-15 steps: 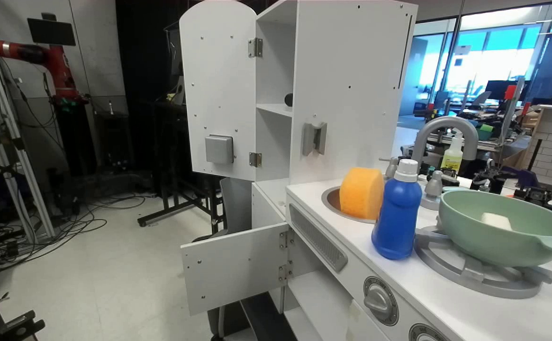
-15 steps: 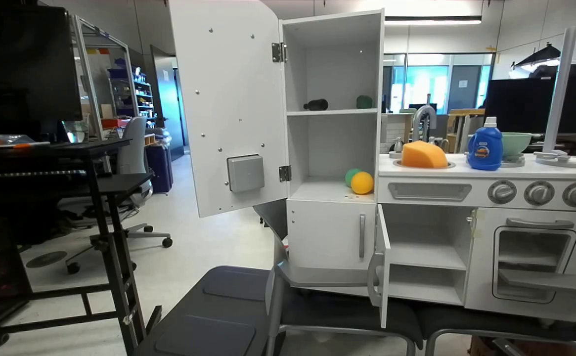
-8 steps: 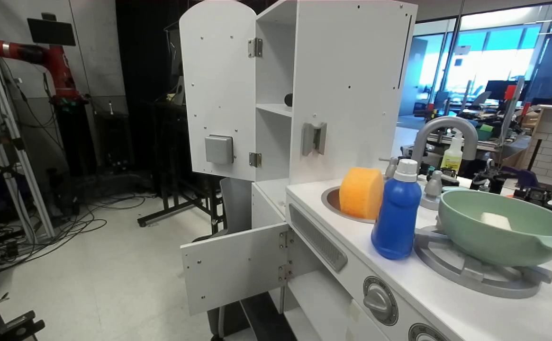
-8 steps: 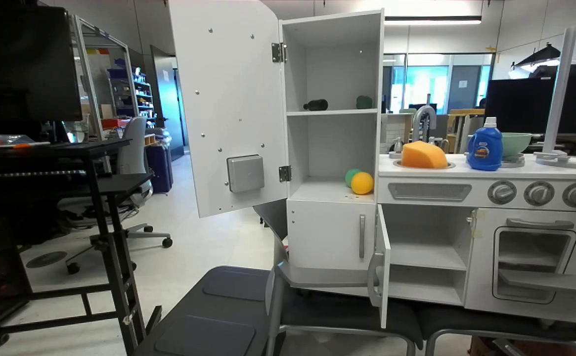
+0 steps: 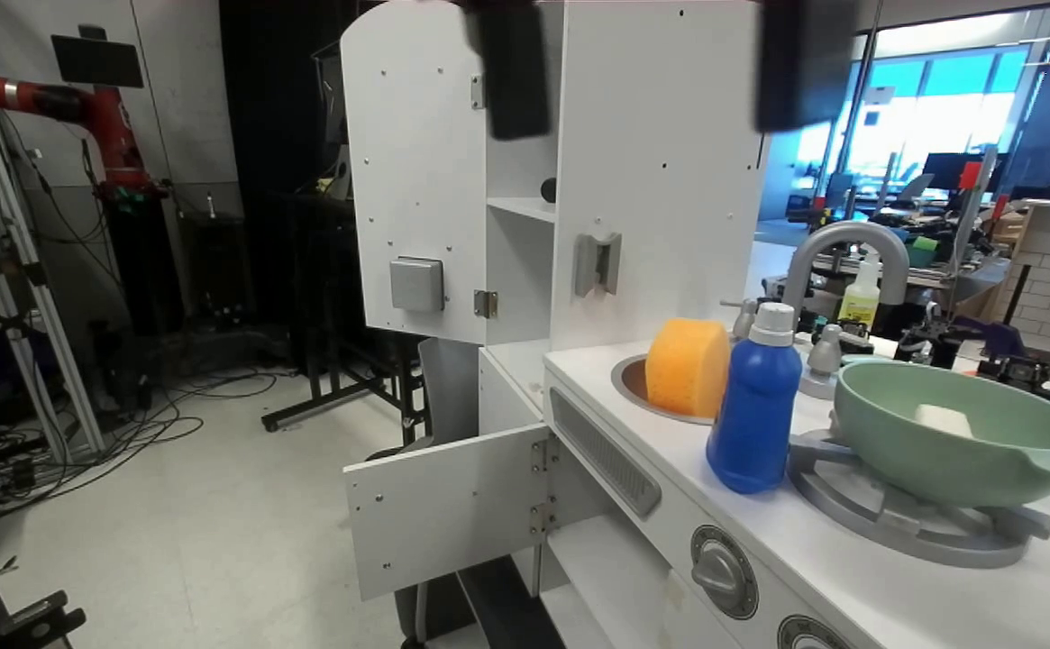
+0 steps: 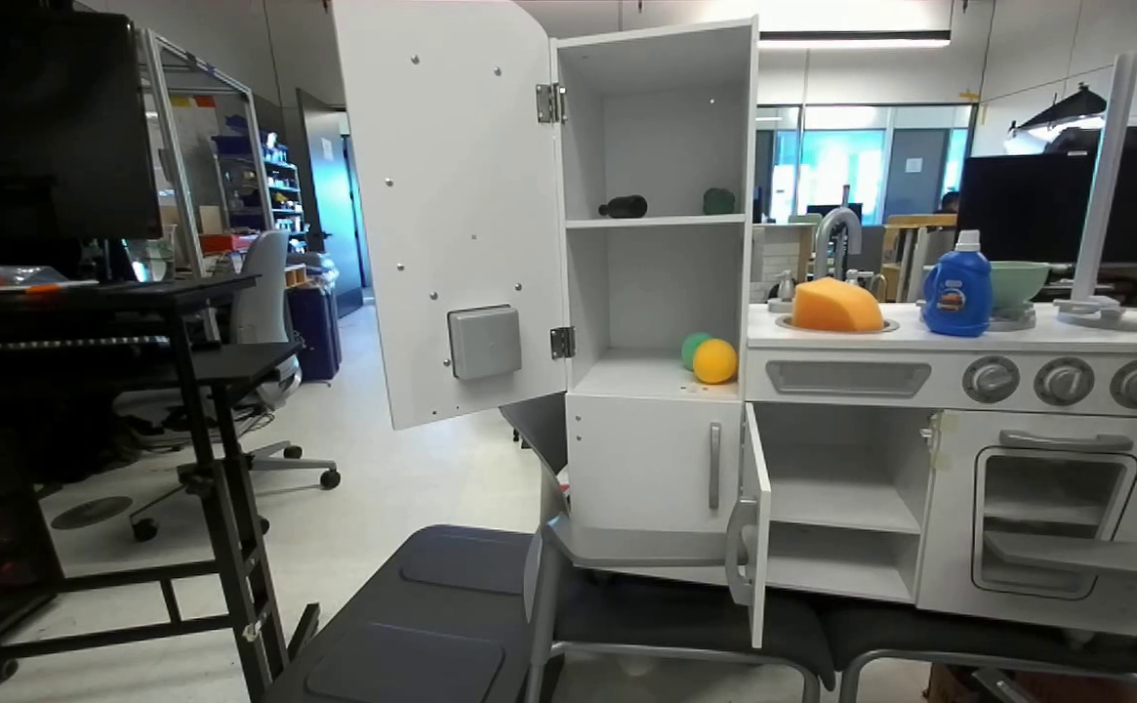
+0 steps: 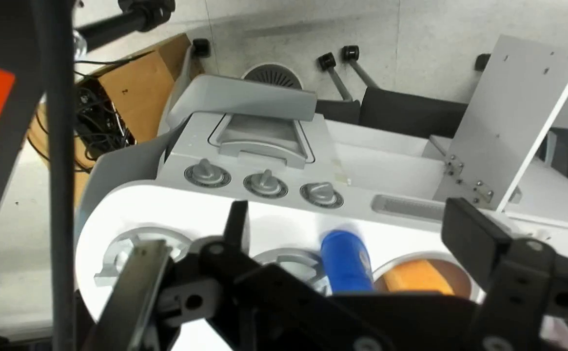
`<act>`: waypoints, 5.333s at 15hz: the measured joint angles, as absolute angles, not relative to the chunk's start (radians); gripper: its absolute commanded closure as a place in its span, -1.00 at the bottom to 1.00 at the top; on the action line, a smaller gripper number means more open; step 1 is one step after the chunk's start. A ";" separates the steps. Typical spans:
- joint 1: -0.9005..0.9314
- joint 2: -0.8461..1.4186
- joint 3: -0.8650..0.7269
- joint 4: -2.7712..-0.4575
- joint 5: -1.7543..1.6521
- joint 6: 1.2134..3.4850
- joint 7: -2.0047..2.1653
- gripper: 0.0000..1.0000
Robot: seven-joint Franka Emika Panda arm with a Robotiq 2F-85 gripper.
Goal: Put the bottle and the toy into the bottom drawer and close the drawer.
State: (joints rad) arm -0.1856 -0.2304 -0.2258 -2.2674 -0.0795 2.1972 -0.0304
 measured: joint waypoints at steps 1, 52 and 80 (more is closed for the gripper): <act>-0.187 -0.176 -0.234 -2.223 -0.069 2.212 -0.030 -1.00; -0.378 1.053 -0.113 -0.730 0.065 1.775 -0.345 -0.90; -0.382 0.880 -0.155 -0.627 0.038 1.526 -0.482 0.85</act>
State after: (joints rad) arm -0.3825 0.8795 -0.1548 -0.6266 0.0384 1.5264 -0.4819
